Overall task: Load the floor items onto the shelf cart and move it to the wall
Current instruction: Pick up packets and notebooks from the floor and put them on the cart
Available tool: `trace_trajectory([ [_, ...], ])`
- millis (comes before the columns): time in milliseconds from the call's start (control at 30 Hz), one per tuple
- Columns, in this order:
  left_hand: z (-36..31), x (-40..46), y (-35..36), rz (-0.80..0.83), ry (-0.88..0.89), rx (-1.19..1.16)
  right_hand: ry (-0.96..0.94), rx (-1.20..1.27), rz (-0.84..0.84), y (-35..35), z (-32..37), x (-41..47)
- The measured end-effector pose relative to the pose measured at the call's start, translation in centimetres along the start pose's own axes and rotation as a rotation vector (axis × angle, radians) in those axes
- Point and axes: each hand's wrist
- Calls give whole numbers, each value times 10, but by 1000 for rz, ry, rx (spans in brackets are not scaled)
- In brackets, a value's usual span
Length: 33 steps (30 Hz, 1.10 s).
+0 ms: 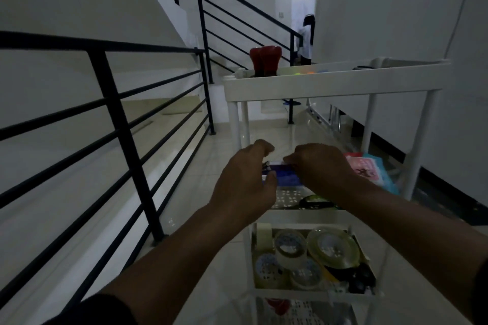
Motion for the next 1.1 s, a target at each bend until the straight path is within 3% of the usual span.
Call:
trace_trajectory([
  [167, 5, -20, -10, 71, 86, 84, 39, -173, 120, 31, 21, 13],
  [333, 10, -32, -10, 113, 96, 123, 119, -119, 251, 47, 37, 15],
  [500, 10, -41, -3, 127, 73, 128, 161, -3, 226, 53, 35, 10],
  [767, 5, -42, -2, 130, 78, 134, 211, 139, 335, 59, 35, 13],
  [867, 1, -50, -5, 151, 79, 112, 269, 246, 262, 44, 31, 5],
  [967, -1, -65, -2, 207, 33, 102, 224, 337, 38, 20, 26, -21],
  [1100, -5, -101, 19, 293, -96, 57, 249, 560, -64, 6, 31, -103],
])
Point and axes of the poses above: each hand's wrist, its own x-axis towards the middle knuckle, its own y-axis out of the palm, z = x × y, and after that the axes turned 14 degrees about y, right-handed
